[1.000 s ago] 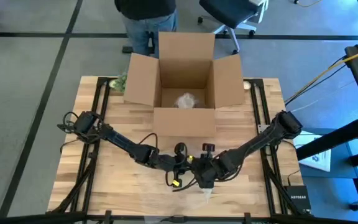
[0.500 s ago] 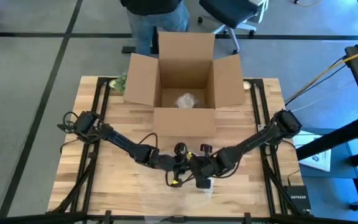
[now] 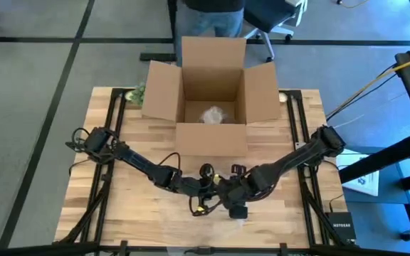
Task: Wrap mug
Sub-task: Wrap the green mug with bubble wrap
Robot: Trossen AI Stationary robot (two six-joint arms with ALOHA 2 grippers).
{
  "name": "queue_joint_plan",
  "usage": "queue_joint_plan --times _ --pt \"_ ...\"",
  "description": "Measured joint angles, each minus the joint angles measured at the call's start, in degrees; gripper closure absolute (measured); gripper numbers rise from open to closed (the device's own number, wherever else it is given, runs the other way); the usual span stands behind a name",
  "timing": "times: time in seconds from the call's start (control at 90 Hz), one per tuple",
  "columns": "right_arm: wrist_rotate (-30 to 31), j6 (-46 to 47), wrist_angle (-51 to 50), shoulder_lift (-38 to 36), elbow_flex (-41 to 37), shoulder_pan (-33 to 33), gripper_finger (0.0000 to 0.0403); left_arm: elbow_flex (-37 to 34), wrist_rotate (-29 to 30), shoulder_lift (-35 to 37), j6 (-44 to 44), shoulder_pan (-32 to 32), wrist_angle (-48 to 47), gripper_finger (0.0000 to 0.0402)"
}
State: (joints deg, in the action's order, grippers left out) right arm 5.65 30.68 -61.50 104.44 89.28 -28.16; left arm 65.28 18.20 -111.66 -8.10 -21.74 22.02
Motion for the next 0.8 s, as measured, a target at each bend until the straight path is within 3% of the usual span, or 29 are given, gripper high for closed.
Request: queue_joint_plan --times 0.144,0.3,0.667,0.8 --pt "5.92 -3.53 1.18 -0.13 0.41 0.05 0.0232 0.00 0.02 0.00 0.00 0.00 0.02 0.0402" --pt "1.81 -7.19 10.00 -0.11 -6.09 1.58 0.0244 0.00 0.02 0.00 -0.02 -0.13 0.02 0.0402" --pt "0.95 -8.71 25.46 -0.28 -17.98 1.97 0.0386 0.00 0.07 0.00 0.63 -0.33 0.13 0.0402" --pt "0.64 -7.24 24.77 -0.20 -17.28 1.97 0.0389 0.00 0.07 0.00 0.63 -0.33 0.12 0.0402"
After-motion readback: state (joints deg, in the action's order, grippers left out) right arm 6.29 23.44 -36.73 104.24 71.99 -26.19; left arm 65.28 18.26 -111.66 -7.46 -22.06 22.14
